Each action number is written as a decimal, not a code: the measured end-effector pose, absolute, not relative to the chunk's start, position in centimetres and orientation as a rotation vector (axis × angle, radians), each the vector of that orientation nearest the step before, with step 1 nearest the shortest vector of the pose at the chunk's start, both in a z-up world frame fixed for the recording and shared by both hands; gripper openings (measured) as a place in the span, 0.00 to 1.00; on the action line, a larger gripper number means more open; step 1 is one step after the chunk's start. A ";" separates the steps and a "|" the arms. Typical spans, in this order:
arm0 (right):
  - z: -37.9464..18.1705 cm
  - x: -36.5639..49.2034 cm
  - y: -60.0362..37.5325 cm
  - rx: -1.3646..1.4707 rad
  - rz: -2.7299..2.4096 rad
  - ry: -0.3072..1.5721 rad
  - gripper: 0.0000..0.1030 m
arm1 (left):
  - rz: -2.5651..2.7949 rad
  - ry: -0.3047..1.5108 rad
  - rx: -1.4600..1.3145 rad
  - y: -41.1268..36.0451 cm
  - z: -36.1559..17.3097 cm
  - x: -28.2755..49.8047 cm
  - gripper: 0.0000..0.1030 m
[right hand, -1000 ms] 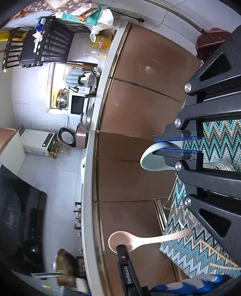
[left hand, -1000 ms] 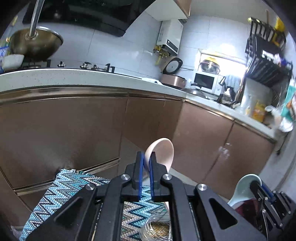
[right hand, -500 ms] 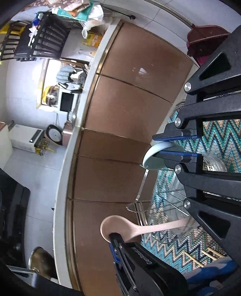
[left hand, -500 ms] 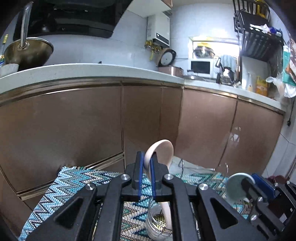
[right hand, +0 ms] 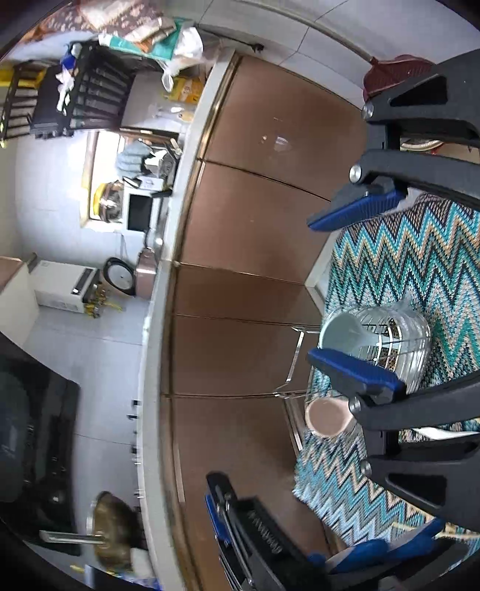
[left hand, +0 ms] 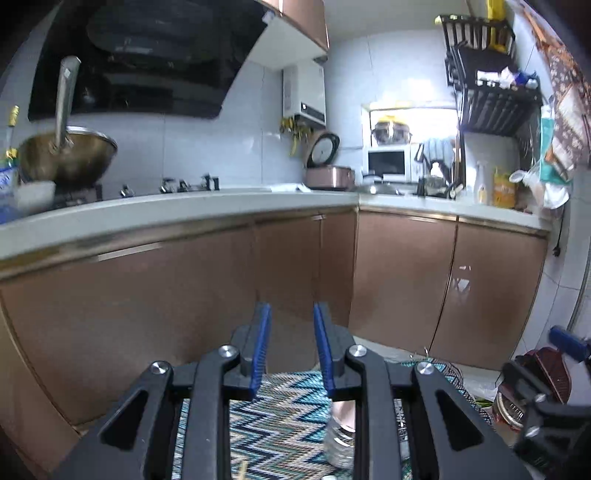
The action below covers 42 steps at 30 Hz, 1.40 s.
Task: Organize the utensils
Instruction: 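Withdraw both open tools from the utensil holder back over the table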
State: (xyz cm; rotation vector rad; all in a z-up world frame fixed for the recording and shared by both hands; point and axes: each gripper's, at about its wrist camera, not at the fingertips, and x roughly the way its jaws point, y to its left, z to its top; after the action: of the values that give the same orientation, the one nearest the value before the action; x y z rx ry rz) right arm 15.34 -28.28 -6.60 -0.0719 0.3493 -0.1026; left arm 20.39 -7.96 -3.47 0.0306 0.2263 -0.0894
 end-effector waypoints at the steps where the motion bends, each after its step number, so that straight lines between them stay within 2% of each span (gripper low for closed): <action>1: -5.9 14.5 -28.4 -0.068 -0.105 0.335 0.76 | -0.086 0.220 0.028 -7.4 -2.7 19.9 0.24; 5: -2.8 10.5 -28.5 -0.033 -0.097 0.269 0.91 | -0.057 0.202 0.013 -4.5 0.3 17.1 0.39; 6: -2.0 9.4 -28.5 -0.021 -0.092 0.247 0.95 | -0.050 0.200 0.011 -4.0 0.8 16.7 0.39; 10: 0.9 5.8 -28.3 0.020 -0.049 0.177 1.00 | -0.011 0.169 0.014 -1.5 2.9 13.9 0.42; 12: 1.8 4.1 -28.1 0.041 -0.052 0.153 1.00 | -0.001 0.160 0.004 -0.4 3.6 12.5 0.56; 19: 3.6 -0.6 -27.4 0.065 -0.027 0.089 1.00 | -0.010 0.145 -0.036 2.7 5.2 8.5 0.58; 21: 3.5 -1.6 -27.4 0.079 -0.026 0.068 1.00 | 0.000 0.193 -0.042 3.2 5.2 8.4 0.65; 24: 3.2 -2.4 -27.8 0.105 -0.008 0.063 1.00 | -0.029 0.282 -0.074 4.1 4.6 8.8 0.65; 37: -3.2 1.7 -31.2 0.294 0.021 0.385 1.00 | -0.094 0.524 -0.127 4.7 -2.5 12.4 0.65; 40: -6.0 3.6 -31.3 0.344 0.084 0.515 0.91 | -0.127 0.610 -0.134 4.6 -4.7 13.9 0.65; 42: -8.6 5.3 -31.1 0.396 0.144 0.639 0.74 | -0.147 0.664 -0.143 4.5 -6.3 14.8 0.65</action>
State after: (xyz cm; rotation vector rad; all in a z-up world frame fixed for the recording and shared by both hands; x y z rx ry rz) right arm 5.28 -31.12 -8.59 0.3962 0.6392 0.1445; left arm 14.79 4.54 -6.32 -0.1432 0.6642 -0.1474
